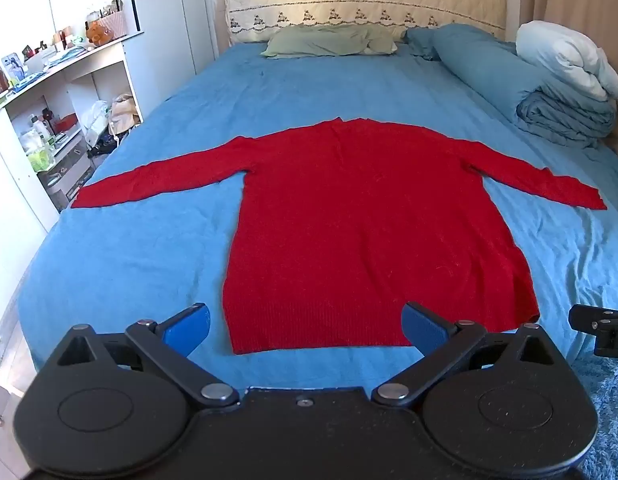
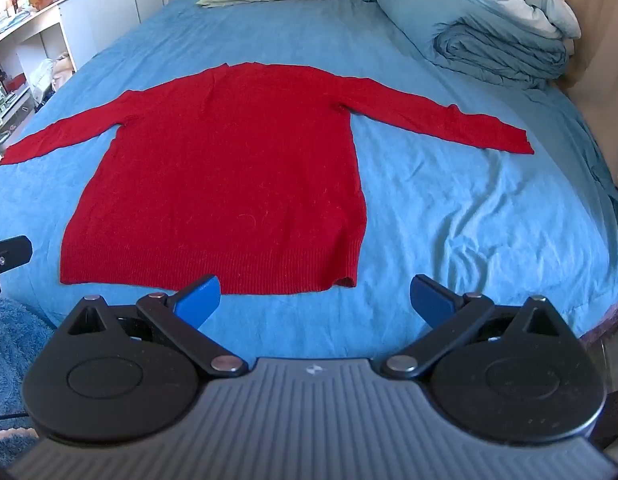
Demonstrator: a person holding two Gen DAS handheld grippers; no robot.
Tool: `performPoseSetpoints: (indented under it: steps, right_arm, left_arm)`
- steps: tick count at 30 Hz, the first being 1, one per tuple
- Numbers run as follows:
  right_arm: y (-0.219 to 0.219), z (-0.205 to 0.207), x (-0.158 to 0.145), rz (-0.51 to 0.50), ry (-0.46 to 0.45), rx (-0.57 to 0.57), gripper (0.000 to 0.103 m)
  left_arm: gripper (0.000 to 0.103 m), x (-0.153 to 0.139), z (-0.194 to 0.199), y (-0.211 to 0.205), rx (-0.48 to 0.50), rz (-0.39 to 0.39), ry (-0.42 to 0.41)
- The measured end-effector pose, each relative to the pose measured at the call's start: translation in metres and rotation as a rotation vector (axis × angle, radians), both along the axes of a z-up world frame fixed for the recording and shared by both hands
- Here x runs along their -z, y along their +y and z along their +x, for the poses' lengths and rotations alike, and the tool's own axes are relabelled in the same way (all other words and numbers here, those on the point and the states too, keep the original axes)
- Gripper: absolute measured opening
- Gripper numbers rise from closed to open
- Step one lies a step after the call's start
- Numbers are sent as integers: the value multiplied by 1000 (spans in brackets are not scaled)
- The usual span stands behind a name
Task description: Fold small clothes
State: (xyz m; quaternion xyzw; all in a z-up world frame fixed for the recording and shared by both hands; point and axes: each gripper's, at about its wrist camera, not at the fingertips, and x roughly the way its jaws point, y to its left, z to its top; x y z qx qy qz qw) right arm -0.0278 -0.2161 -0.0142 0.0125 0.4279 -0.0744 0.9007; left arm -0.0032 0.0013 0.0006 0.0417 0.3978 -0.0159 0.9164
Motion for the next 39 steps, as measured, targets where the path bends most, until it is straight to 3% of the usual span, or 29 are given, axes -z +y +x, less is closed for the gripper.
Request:
performPoseSetpoints:
  steps: [39]
  right_arm:
    - [1, 0, 3, 5, 3, 0, 103]
  left_arm:
    - [103, -2, -1, 2, -1, -18, -4]
